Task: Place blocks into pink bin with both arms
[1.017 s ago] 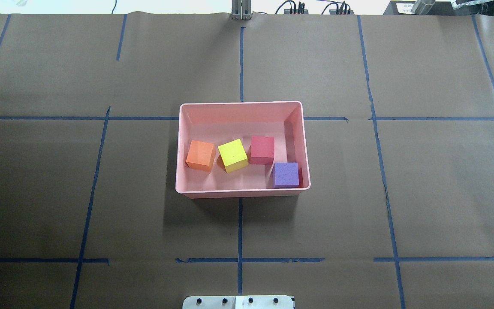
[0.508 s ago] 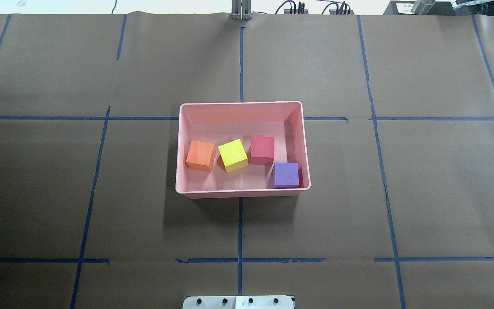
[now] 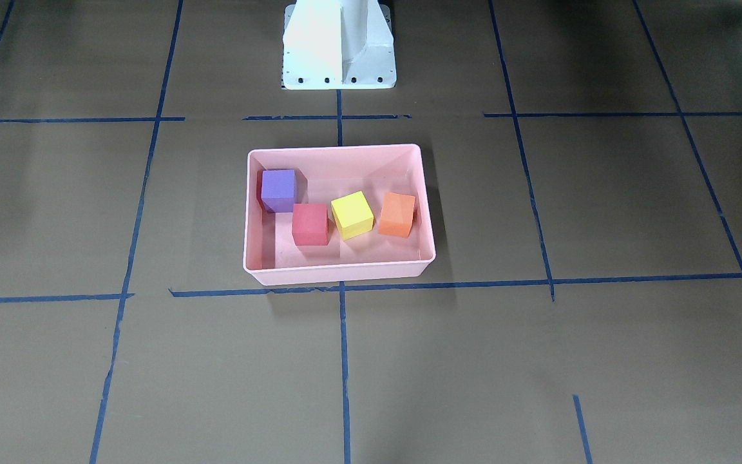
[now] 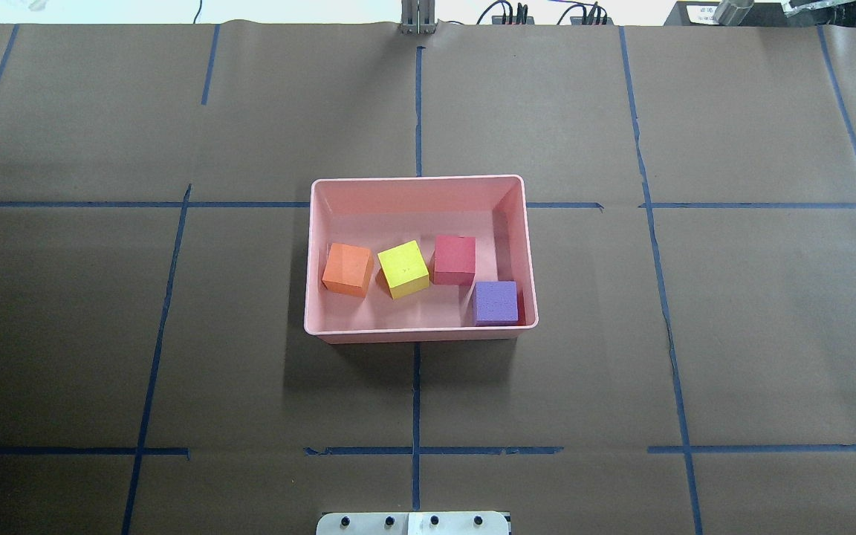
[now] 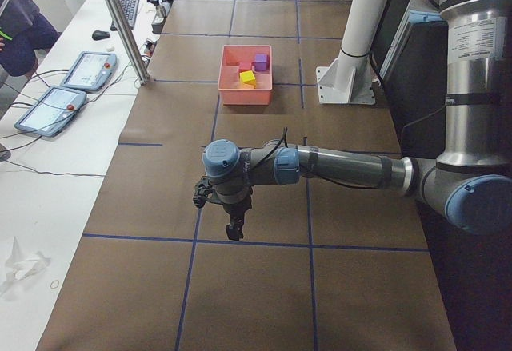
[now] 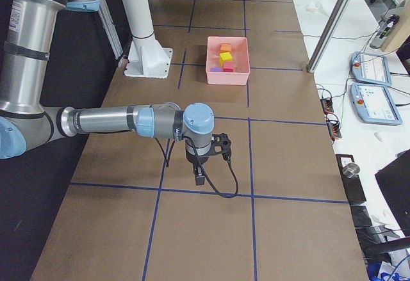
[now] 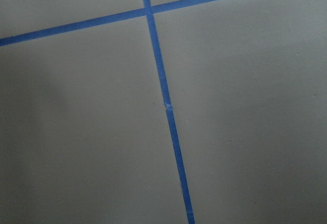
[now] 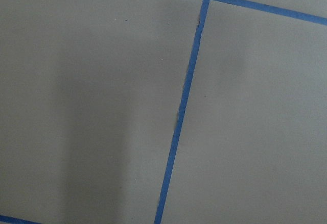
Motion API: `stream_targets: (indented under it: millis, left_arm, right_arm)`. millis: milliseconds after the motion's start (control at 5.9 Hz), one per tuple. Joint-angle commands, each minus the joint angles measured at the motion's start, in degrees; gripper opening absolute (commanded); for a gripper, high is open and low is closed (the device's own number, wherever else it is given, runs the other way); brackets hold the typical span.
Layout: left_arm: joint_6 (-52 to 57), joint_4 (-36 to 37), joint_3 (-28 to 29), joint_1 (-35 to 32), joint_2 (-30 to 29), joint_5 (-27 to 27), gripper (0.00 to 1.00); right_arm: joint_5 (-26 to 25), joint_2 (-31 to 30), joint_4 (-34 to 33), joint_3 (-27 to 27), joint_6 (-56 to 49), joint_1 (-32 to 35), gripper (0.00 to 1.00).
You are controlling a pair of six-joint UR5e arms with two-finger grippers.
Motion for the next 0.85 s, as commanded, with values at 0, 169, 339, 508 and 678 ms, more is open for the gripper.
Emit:
stream_targets:
  millis: [0, 169, 339, 508, 678]
  left_arm:
    - [0.0, 0.0, -0.1, 0.0, 0.2, 0.0, 1.0]
    - [0.0, 0.0, -0.1, 0.0, 0.2, 0.0, 1.0]
    - [0.0, 0.0, -0.1, 0.0, 0.4, 0.0, 1.0]
    - [0.0, 0.1, -0.8, -0.1, 0.4, -0.1, 1.0]
    - [0.0, 0.4, -0.6, -0.1, 0.5, 0.0, 1.0]
  right_arm:
    - [0.0, 0.1, 0.0, 0.0, 0.0, 0.0, 1.0]
    - [0.0, 0.1, 0.0, -0.1, 0.0, 0.0, 1.0]
    - [0.0, 0.1, 0.0, -0.1, 0.0, 0.0, 1.0]
    - [1.0, 0.1, 0.0, 0.0, 0.0, 0.0, 1.0]
    - [1.5, 0.1, 0.1, -0.5, 0.0, 0.0, 1.0]
